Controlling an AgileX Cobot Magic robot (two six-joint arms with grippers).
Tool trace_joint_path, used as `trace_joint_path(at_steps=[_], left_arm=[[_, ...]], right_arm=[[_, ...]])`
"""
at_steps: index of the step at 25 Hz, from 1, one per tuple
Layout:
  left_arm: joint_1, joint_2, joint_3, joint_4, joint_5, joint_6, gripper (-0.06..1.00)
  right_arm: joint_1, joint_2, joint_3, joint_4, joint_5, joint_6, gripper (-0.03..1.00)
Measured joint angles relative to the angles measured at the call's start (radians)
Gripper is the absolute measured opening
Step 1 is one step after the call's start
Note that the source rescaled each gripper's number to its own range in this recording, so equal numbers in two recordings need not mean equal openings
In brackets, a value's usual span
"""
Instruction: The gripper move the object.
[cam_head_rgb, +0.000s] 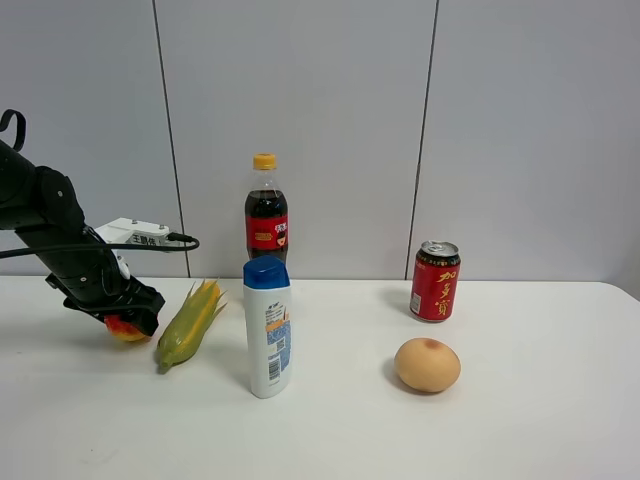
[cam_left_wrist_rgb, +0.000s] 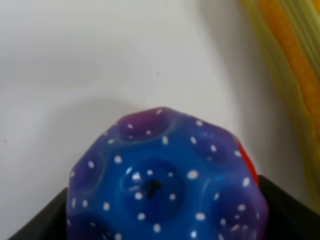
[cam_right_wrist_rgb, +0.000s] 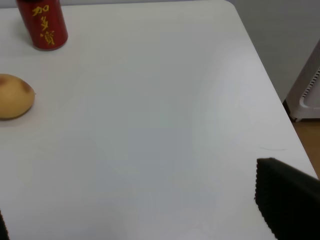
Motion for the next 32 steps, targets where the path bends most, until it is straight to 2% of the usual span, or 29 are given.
trace_joint_path(at_steps=[1,2,3,4,5,6,8,11,25,28,32], left_arm=[[0.0,0.0,0.0,-0.001,-0.002,0.0,0.07],[0.0,0.001,0.0,-0.003,-0.009,0.0,0.15],[0.0,0.004,0.0,-0.006,-0.019,-0.004,0.29],[0.0,0.007,0.0,-0.012,-0.02,-0.006,0.55],[0.0,0.016,0.001,-0.018,-0.021,-0.01,0.75],[0.0,0.019,0.001,-0.025,-0.021,-0.014,0.87],[0.0,0.02,0.001,-0.038,-0.021,-0.016,0.96],[0.0,0.02,0.001,-0.042,-0.021,-0.02,1.0],[0.028,-0.025,0.001,-0.022,0.063,-0.024,1.0],[0.05,-0.045,0.002,-0.011,0.112,-0.04,1.0],[0.078,-0.087,0.002,0.043,0.209,-0.077,1.0]], right_arm=[[0.0,0.0,0.0,0.0,0.0,0.0,1.0],[0.0,0.0,0.0,0.0,0.0,0.0,1.0],[0.0,0.0,0.0,0.0,0.0,0.0,1.0],[0.0,0.0,0.0,0.0,0.0,0.0,1.0],[0.0,0.0,0.0,0.0,0.0,0.0,1.0],[0.0,0.0,0.0,0.0,0.0,0.0,1.0],[0.0,0.0,0.0,0.0,0.0,0.0,1.0],[0.0,0.0,0.0,0.0,0.0,0.0,1.0],[0.0,0.0,0.0,0.0,0.0,0.0,1.0],[0.0,0.0,0.0,0.0,0.0,0.0,1.0],[0.0,0.0,0.0,0.0,0.0,0.0,1.0]])
